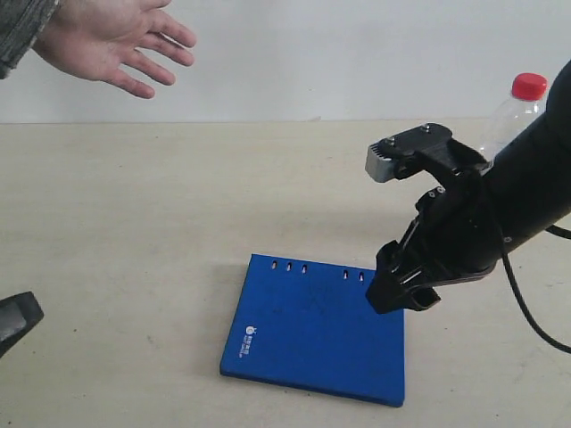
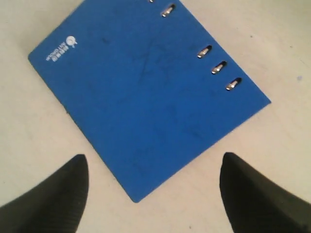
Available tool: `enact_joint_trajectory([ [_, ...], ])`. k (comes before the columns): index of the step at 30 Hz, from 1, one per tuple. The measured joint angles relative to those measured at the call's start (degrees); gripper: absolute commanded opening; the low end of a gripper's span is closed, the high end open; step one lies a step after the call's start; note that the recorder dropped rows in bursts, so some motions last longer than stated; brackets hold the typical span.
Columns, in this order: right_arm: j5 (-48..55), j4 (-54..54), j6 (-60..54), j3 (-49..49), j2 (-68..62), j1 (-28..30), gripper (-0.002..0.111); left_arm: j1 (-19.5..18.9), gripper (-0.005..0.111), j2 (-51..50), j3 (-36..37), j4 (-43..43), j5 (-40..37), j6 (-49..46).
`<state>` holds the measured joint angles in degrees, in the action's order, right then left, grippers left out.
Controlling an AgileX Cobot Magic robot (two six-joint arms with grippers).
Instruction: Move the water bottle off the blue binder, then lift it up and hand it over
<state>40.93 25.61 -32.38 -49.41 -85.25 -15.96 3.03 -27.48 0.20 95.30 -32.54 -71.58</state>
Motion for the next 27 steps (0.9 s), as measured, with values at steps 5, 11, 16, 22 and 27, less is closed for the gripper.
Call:
enact_joint_trajectory([
  [5, -1.2, -1.4, 2.1, 0.0, -1.1, 0.0, 0.067, 0.0, 0.057, -9.7, 0.0, 1.9, -2.0, -14.4],
  [11, -1.7, -1.3, 3.5, 0.0, -5.3, 1.4, 0.067, 0.0, 0.057, -23.1, -0.1, 3.4, -2.4, -26.5],
  [16, -1.8, 1.1, 3.0, 0.0, -7.7, 4.8, 0.067, 0.0, 0.057, -33.7, -4.1, 3.6, -3.8, -30.9],
  [22, 0.2, 8.7, -3.1, 0.0, -9.9, 7.5, 0.067, 0.0, 0.057, -45.7, -10.7, 4.1, -10.1, -34.1],
  [27, 0.4, 18.3, -10.5, 0.0, -15.4, 7.8, 0.067, 1.9, 0.057, -60.6, -16.0, 4.2, -14.6, -35.6],
])
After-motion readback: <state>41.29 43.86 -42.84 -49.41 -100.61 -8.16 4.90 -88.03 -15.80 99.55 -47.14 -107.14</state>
